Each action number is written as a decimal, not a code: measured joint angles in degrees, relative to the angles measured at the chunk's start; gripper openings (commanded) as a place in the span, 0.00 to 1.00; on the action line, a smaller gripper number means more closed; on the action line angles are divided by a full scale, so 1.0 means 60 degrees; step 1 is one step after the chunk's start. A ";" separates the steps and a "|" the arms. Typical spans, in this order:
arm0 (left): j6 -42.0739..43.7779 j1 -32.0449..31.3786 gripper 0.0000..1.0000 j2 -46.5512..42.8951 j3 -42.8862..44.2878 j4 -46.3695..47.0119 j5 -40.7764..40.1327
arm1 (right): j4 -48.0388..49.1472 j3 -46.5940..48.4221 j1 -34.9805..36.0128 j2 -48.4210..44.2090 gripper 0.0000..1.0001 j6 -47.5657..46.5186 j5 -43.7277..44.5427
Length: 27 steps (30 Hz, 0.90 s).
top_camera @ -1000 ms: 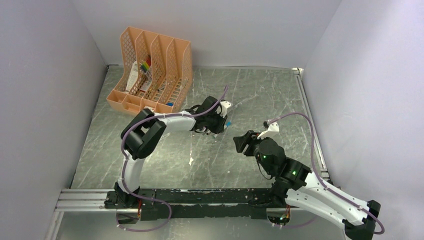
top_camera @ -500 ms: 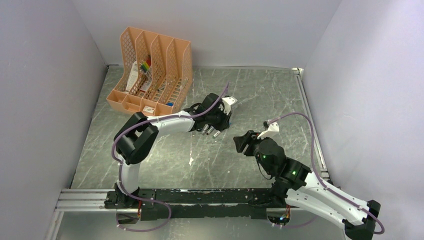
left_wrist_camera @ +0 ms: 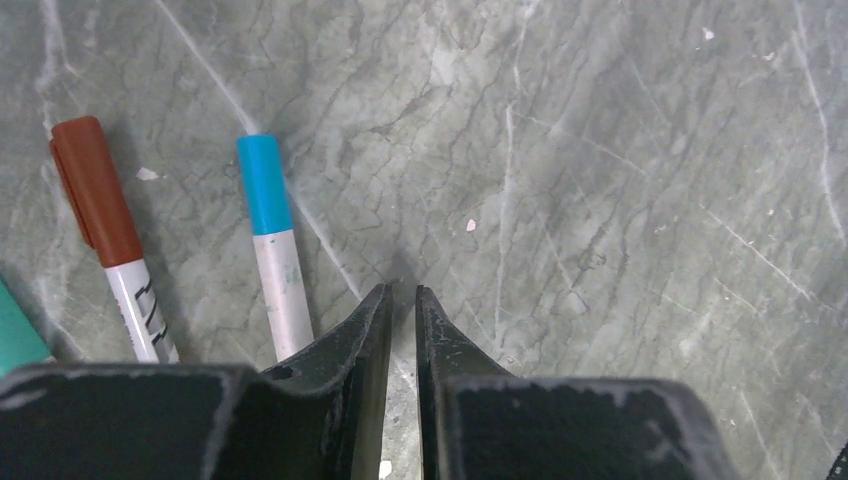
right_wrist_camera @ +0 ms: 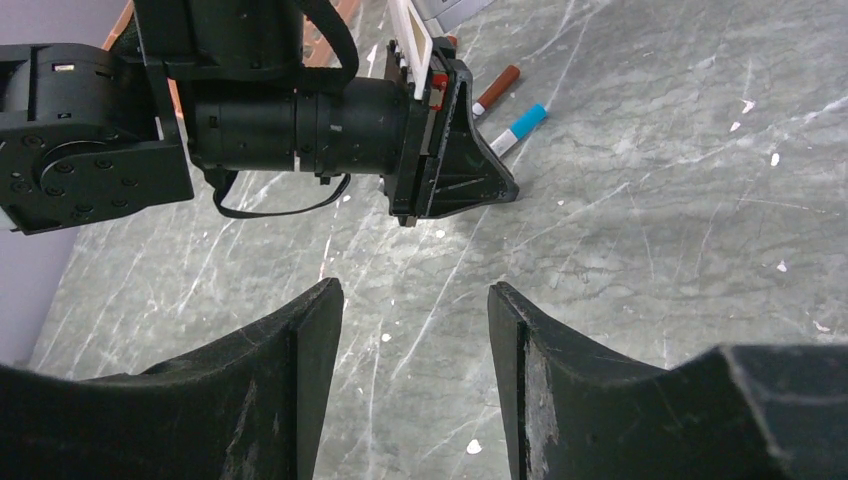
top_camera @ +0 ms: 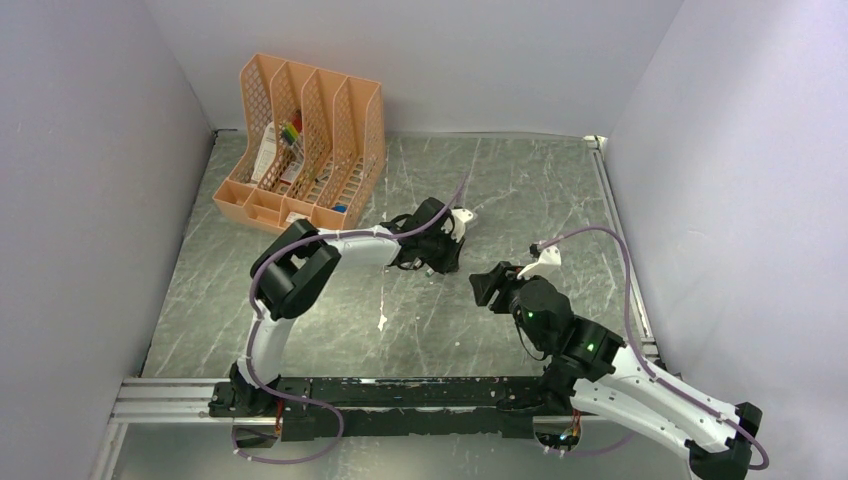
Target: Insert the pens into the pen caps
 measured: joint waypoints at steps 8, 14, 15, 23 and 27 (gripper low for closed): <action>0.0076 0.0000 0.26 0.0044 0.0149 -0.0244 -0.0681 | -0.0029 0.0000 0.0000 -0.0011 0.54 0.0011 0.0000; 0.0004 0.0062 0.31 0.0051 0.0160 -0.0284 -0.1260 | -0.0022 0.0000 0.0000 -0.0007 0.54 0.0011 -0.0004; -0.0033 0.0084 0.31 0.0051 0.0164 -0.0288 -0.1362 | -0.0022 0.0000 0.0000 -0.0007 0.54 0.0011 -0.0004; -0.0357 0.0146 0.34 -0.0255 -0.0361 0.0248 -0.1738 | -0.0022 -0.0004 0.0000 -0.0015 0.54 0.0018 -0.0007; -0.0572 0.0168 0.54 -0.1053 -0.1166 0.0991 -0.1381 | -0.0044 -0.0004 0.0000 -0.0084 0.56 0.0055 0.0000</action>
